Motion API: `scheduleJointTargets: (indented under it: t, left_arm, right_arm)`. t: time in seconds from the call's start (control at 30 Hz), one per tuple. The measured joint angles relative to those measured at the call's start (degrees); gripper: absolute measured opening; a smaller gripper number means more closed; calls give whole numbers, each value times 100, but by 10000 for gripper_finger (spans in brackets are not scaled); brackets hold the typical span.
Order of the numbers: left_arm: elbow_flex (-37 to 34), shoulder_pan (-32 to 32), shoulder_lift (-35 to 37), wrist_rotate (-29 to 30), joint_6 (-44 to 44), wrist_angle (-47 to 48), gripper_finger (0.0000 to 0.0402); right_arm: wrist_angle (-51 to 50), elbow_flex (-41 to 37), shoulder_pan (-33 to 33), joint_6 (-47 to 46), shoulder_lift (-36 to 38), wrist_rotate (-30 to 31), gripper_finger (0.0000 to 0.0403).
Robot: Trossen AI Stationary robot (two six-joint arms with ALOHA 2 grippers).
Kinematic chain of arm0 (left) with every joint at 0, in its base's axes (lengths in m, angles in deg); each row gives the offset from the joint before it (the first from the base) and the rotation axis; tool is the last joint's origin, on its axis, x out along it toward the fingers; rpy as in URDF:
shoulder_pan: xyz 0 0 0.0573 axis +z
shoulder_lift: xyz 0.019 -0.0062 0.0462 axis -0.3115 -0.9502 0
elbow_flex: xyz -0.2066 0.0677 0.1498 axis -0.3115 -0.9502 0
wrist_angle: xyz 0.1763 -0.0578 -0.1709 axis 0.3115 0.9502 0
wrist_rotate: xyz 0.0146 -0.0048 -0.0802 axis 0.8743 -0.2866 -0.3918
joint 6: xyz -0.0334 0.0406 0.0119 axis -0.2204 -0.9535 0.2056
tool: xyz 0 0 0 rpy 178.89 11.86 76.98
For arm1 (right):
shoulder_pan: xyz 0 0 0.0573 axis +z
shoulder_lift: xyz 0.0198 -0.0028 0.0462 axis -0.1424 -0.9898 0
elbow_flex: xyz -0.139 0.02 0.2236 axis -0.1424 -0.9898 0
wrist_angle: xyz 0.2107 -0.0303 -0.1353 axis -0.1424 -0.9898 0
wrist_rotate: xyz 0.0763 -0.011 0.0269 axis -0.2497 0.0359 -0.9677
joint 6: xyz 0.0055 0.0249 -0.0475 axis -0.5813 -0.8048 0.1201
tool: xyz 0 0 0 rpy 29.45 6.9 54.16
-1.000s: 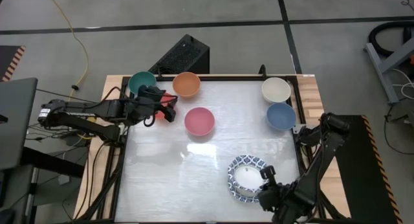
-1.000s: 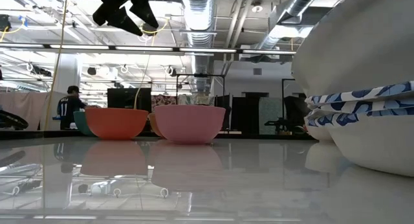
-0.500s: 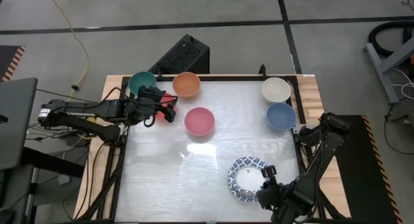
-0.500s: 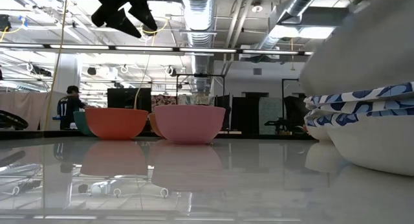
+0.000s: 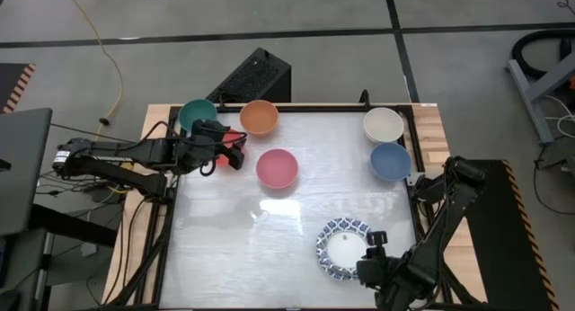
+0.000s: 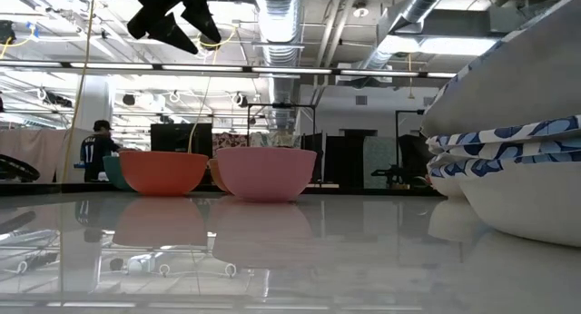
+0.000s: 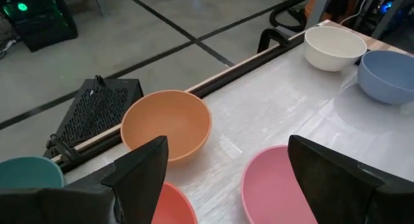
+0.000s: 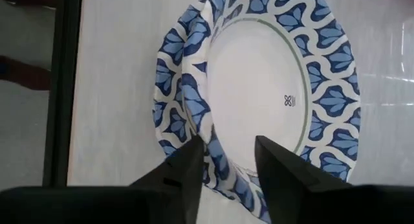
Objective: Nest bowls inside each other
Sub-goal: Stack the top white bowl on top of the bottom white bowl, then stack the red bowl on top of the white bowl
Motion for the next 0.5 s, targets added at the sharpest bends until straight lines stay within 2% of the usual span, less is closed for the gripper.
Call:
scheduleJointTargets:
  t: [0.27, 0.5]
  left_arm:
    - [0, 0, 0, -2, 13, 2, 309]
    - [0, 0, 0, -124, 16, 2, 309]
  right_arm:
    - [142, 0, 22, -235, 2, -37, 221]
    - [444, 0, -1, -306, 2, -18, 225]
